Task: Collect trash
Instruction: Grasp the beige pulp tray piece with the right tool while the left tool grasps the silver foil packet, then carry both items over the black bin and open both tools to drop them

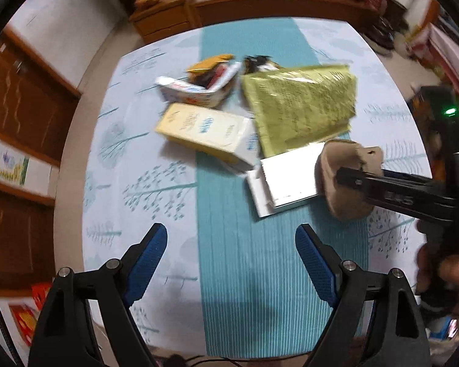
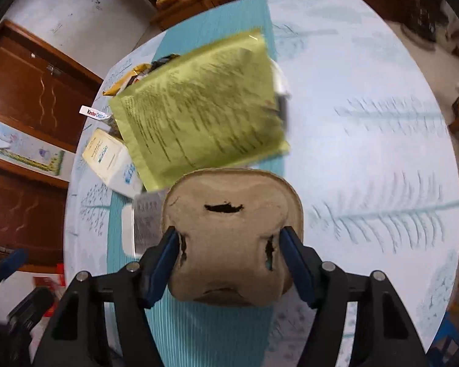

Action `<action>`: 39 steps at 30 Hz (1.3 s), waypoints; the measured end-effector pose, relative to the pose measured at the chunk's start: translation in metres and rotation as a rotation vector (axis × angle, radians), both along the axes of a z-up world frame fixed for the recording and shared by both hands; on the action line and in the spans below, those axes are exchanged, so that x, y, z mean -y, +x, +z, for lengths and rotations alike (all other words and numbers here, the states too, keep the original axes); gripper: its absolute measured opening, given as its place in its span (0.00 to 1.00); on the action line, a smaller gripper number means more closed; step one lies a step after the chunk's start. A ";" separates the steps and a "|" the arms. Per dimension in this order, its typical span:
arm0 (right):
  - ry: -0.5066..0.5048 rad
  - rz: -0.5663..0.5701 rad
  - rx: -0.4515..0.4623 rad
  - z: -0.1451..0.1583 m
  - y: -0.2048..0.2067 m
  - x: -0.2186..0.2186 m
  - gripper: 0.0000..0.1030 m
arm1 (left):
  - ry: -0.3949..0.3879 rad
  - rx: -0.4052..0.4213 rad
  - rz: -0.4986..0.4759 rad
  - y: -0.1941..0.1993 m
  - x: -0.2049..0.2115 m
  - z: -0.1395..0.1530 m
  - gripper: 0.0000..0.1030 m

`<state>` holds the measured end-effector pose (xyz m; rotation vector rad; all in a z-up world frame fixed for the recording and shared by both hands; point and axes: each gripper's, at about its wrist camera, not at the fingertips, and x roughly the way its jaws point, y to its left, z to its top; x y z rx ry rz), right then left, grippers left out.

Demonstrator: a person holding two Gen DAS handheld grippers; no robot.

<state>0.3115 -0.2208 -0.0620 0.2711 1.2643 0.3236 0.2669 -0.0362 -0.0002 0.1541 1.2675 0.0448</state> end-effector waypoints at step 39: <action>0.150 -0.149 -0.008 0.000 -0.048 0.087 0.65 | -0.004 -0.211 -0.478 0.083 0.101 -0.101 0.76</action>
